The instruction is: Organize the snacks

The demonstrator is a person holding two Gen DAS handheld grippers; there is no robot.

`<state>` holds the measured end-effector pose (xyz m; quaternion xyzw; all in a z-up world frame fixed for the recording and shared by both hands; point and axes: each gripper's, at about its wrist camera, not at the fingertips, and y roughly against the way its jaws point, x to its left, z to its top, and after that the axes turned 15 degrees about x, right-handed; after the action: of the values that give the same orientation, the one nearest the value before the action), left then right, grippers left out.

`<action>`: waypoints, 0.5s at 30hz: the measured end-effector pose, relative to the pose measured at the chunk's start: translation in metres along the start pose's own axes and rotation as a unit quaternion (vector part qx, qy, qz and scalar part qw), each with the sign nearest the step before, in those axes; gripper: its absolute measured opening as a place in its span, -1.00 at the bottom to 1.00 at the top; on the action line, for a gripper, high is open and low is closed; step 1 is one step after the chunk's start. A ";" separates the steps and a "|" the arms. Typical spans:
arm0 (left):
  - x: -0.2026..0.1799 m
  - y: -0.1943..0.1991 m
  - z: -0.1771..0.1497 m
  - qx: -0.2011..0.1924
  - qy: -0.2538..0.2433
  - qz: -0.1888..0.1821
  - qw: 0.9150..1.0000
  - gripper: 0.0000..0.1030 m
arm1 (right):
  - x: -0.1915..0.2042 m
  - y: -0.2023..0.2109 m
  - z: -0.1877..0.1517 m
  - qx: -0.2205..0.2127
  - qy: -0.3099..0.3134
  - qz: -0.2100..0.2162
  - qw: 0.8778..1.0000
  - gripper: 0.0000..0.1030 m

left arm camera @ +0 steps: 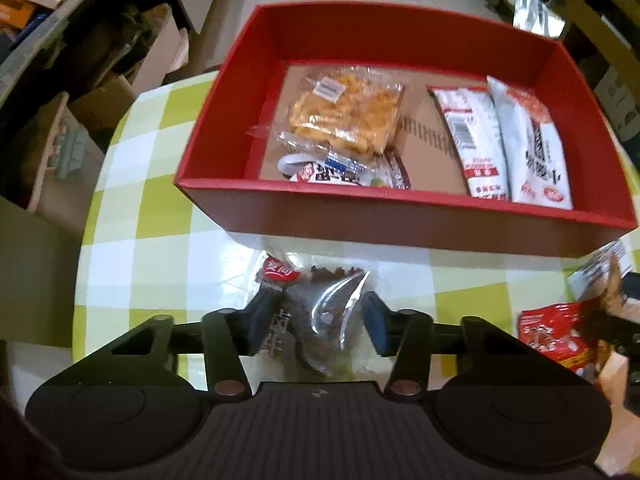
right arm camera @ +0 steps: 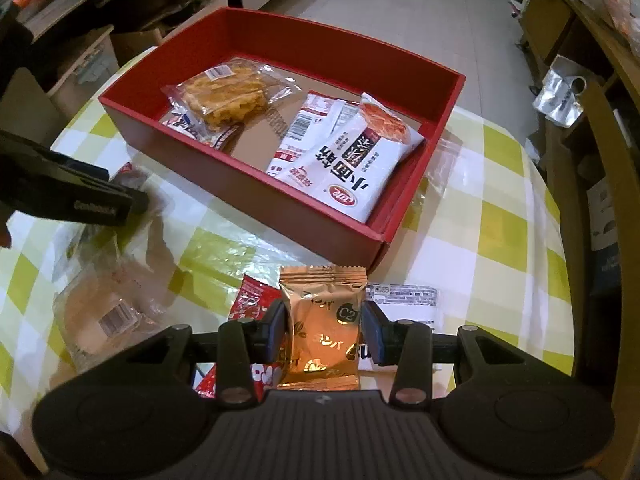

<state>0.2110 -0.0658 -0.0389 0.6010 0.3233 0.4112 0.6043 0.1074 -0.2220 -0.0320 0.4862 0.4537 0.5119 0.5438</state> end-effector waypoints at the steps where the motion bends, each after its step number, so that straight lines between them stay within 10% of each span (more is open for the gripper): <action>1: 0.000 0.001 -0.001 0.001 0.000 0.000 1.000 0.05 | 0.000 0.000 -0.001 0.000 0.001 -0.001 1.000 -0.06; 4: 0.001 -0.002 -0.001 0.005 0.001 0.003 1.000 0.18 | -0.001 0.000 -0.002 0.000 0.001 0.001 1.000 -0.06; 6: 0.004 -0.010 0.002 0.017 0.002 0.001 1.000 0.73 | -0.002 0.000 -0.003 0.000 0.000 0.000 1.000 -0.06; 10: 0.010 -0.029 0.013 0.015 -0.003 0.033 0.999 0.90 | -0.003 -0.003 -0.003 0.004 -0.001 0.001 1.000 -0.06; 15: 0.022 -0.036 0.021 0.019 0.005 -0.010 1.000 0.87 | -0.004 -0.007 0.000 0.008 -0.002 -0.002 1.000 -0.06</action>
<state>0.2433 -0.0538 -0.0711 0.6068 0.3397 0.4025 0.5953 0.1078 -0.2261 -0.0388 0.4908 0.4580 0.5063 0.5414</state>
